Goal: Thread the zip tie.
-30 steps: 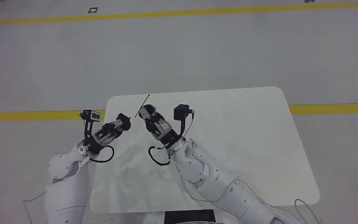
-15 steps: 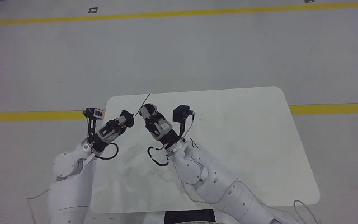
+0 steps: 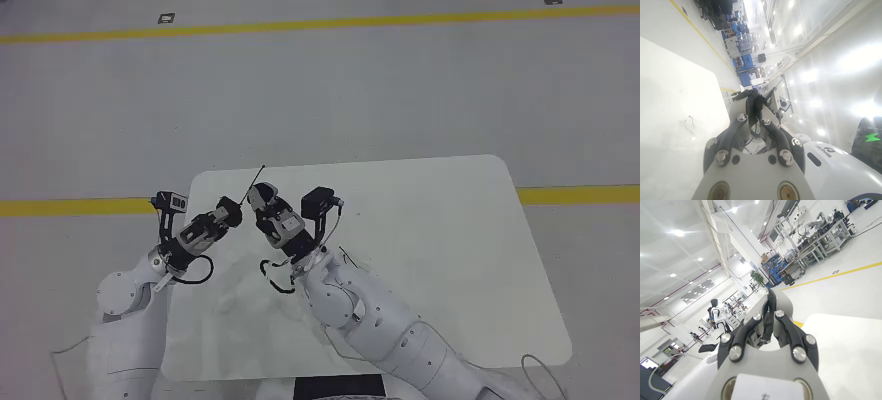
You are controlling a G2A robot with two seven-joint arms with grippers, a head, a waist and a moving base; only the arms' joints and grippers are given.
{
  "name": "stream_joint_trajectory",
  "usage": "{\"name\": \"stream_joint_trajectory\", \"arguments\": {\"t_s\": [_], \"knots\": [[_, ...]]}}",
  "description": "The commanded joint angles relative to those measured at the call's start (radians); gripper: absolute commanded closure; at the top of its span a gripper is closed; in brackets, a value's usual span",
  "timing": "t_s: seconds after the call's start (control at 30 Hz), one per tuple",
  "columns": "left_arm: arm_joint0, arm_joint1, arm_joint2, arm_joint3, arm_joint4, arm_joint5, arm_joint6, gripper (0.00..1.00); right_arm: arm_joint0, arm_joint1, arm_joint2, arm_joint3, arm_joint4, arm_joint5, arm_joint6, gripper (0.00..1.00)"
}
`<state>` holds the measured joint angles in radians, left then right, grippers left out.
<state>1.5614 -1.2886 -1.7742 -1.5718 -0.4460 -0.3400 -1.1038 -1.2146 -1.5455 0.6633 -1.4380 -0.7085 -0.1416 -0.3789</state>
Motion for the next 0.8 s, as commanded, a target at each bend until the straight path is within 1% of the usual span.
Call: {"name": "stream_joint_trajectory", "arguments": {"t_s": [0.0,0.17,0.5,0.77], "knots": [[0.0,0.0,0.0,0.0,0.0,0.0,0.0,1.0,-0.004,0.001,0.004,-0.005,-0.018,0.008,0.005,1.0],[0.0,0.0,0.0,0.0,0.0,0.0,0.0,1.0,-0.015,-0.003,0.009,-0.01,-0.067,0.03,-0.002,1.0],[0.0,0.0,0.0,0.0,0.0,0.0,0.0,1.0,-0.014,-0.022,0.002,0.018,-0.101,0.034,-0.011,1.0],[0.0,0.0,0.0,0.0,0.0,0.0,0.0,1.0,-0.011,-0.037,0.008,0.037,-0.13,0.051,-0.045,1.0]]}}
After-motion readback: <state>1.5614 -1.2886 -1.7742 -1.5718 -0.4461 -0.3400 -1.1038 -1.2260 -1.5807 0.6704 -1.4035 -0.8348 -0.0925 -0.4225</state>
